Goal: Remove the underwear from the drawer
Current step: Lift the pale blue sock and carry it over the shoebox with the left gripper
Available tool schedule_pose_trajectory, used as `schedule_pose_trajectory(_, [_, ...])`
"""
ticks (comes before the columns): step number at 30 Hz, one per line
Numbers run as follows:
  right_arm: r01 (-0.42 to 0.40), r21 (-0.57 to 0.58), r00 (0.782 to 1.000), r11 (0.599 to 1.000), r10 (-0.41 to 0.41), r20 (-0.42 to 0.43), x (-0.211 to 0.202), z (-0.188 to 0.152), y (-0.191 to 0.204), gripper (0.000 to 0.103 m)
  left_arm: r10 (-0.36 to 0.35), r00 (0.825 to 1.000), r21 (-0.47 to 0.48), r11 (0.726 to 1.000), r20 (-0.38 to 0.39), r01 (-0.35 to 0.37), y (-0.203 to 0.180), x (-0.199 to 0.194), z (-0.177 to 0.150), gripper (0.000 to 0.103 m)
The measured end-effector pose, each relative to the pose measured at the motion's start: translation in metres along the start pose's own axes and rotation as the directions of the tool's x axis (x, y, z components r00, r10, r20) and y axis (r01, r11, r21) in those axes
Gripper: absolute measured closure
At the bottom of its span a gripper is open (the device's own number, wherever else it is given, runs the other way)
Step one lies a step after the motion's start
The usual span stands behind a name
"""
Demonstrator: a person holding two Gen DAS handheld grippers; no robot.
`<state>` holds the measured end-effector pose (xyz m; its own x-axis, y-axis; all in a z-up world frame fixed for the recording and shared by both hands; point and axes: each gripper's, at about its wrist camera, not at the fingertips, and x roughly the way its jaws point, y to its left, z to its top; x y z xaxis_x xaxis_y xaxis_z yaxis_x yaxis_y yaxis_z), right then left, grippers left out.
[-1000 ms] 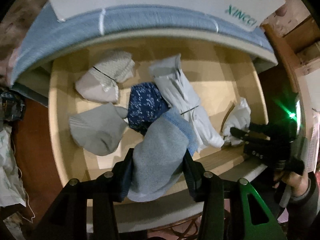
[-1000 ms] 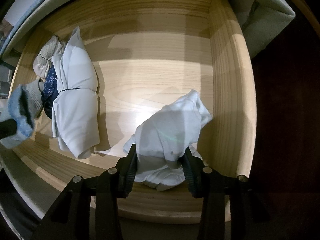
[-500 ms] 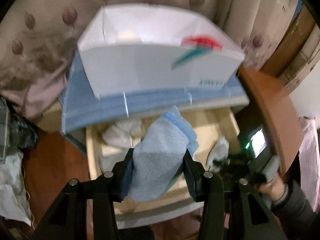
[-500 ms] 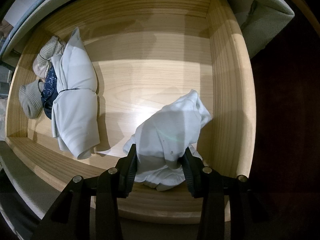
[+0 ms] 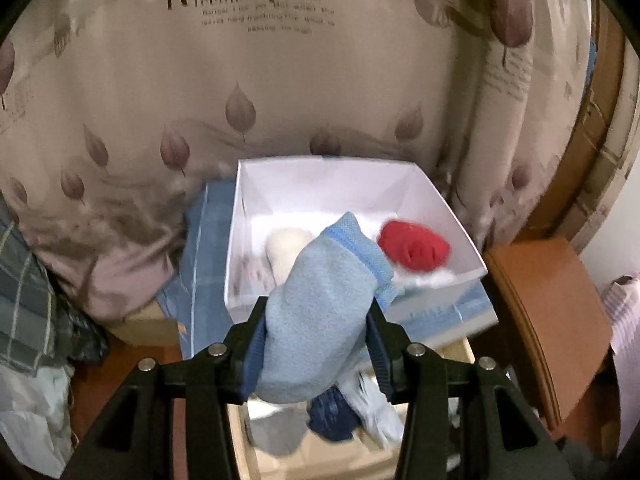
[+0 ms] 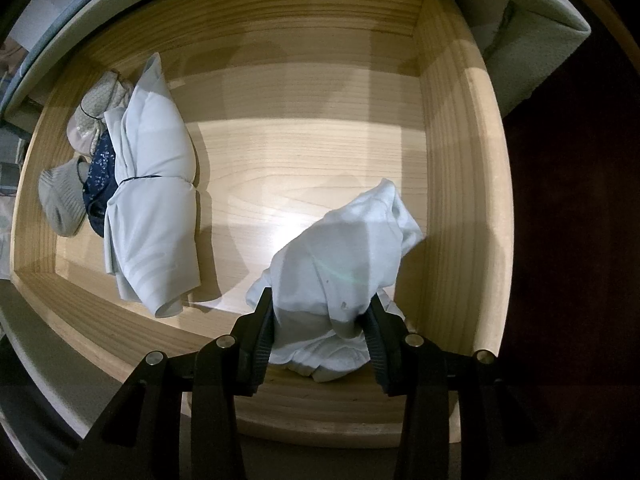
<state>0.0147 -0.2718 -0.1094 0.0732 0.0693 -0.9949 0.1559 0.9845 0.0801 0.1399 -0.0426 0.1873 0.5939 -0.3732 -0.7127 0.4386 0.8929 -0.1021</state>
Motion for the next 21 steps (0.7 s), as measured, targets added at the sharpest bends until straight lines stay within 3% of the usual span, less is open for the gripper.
schedule_pose_trajectory(7, [-0.008,0.001,1.000,1.000,0.008,0.003,-0.002,-0.001,-0.001,0.064,0.041,0.999,-0.039,0.998,0.001,-0.041,0.013,0.035,0.035,0.057])
schedule_pose_trajectory(21, [-0.045,0.016,0.999,0.999,0.045,0.007,-0.005,-0.004,-0.011,0.064,0.110,0.987,-0.004,0.994,-0.117,-0.111,0.008,0.113,0.032,0.055])
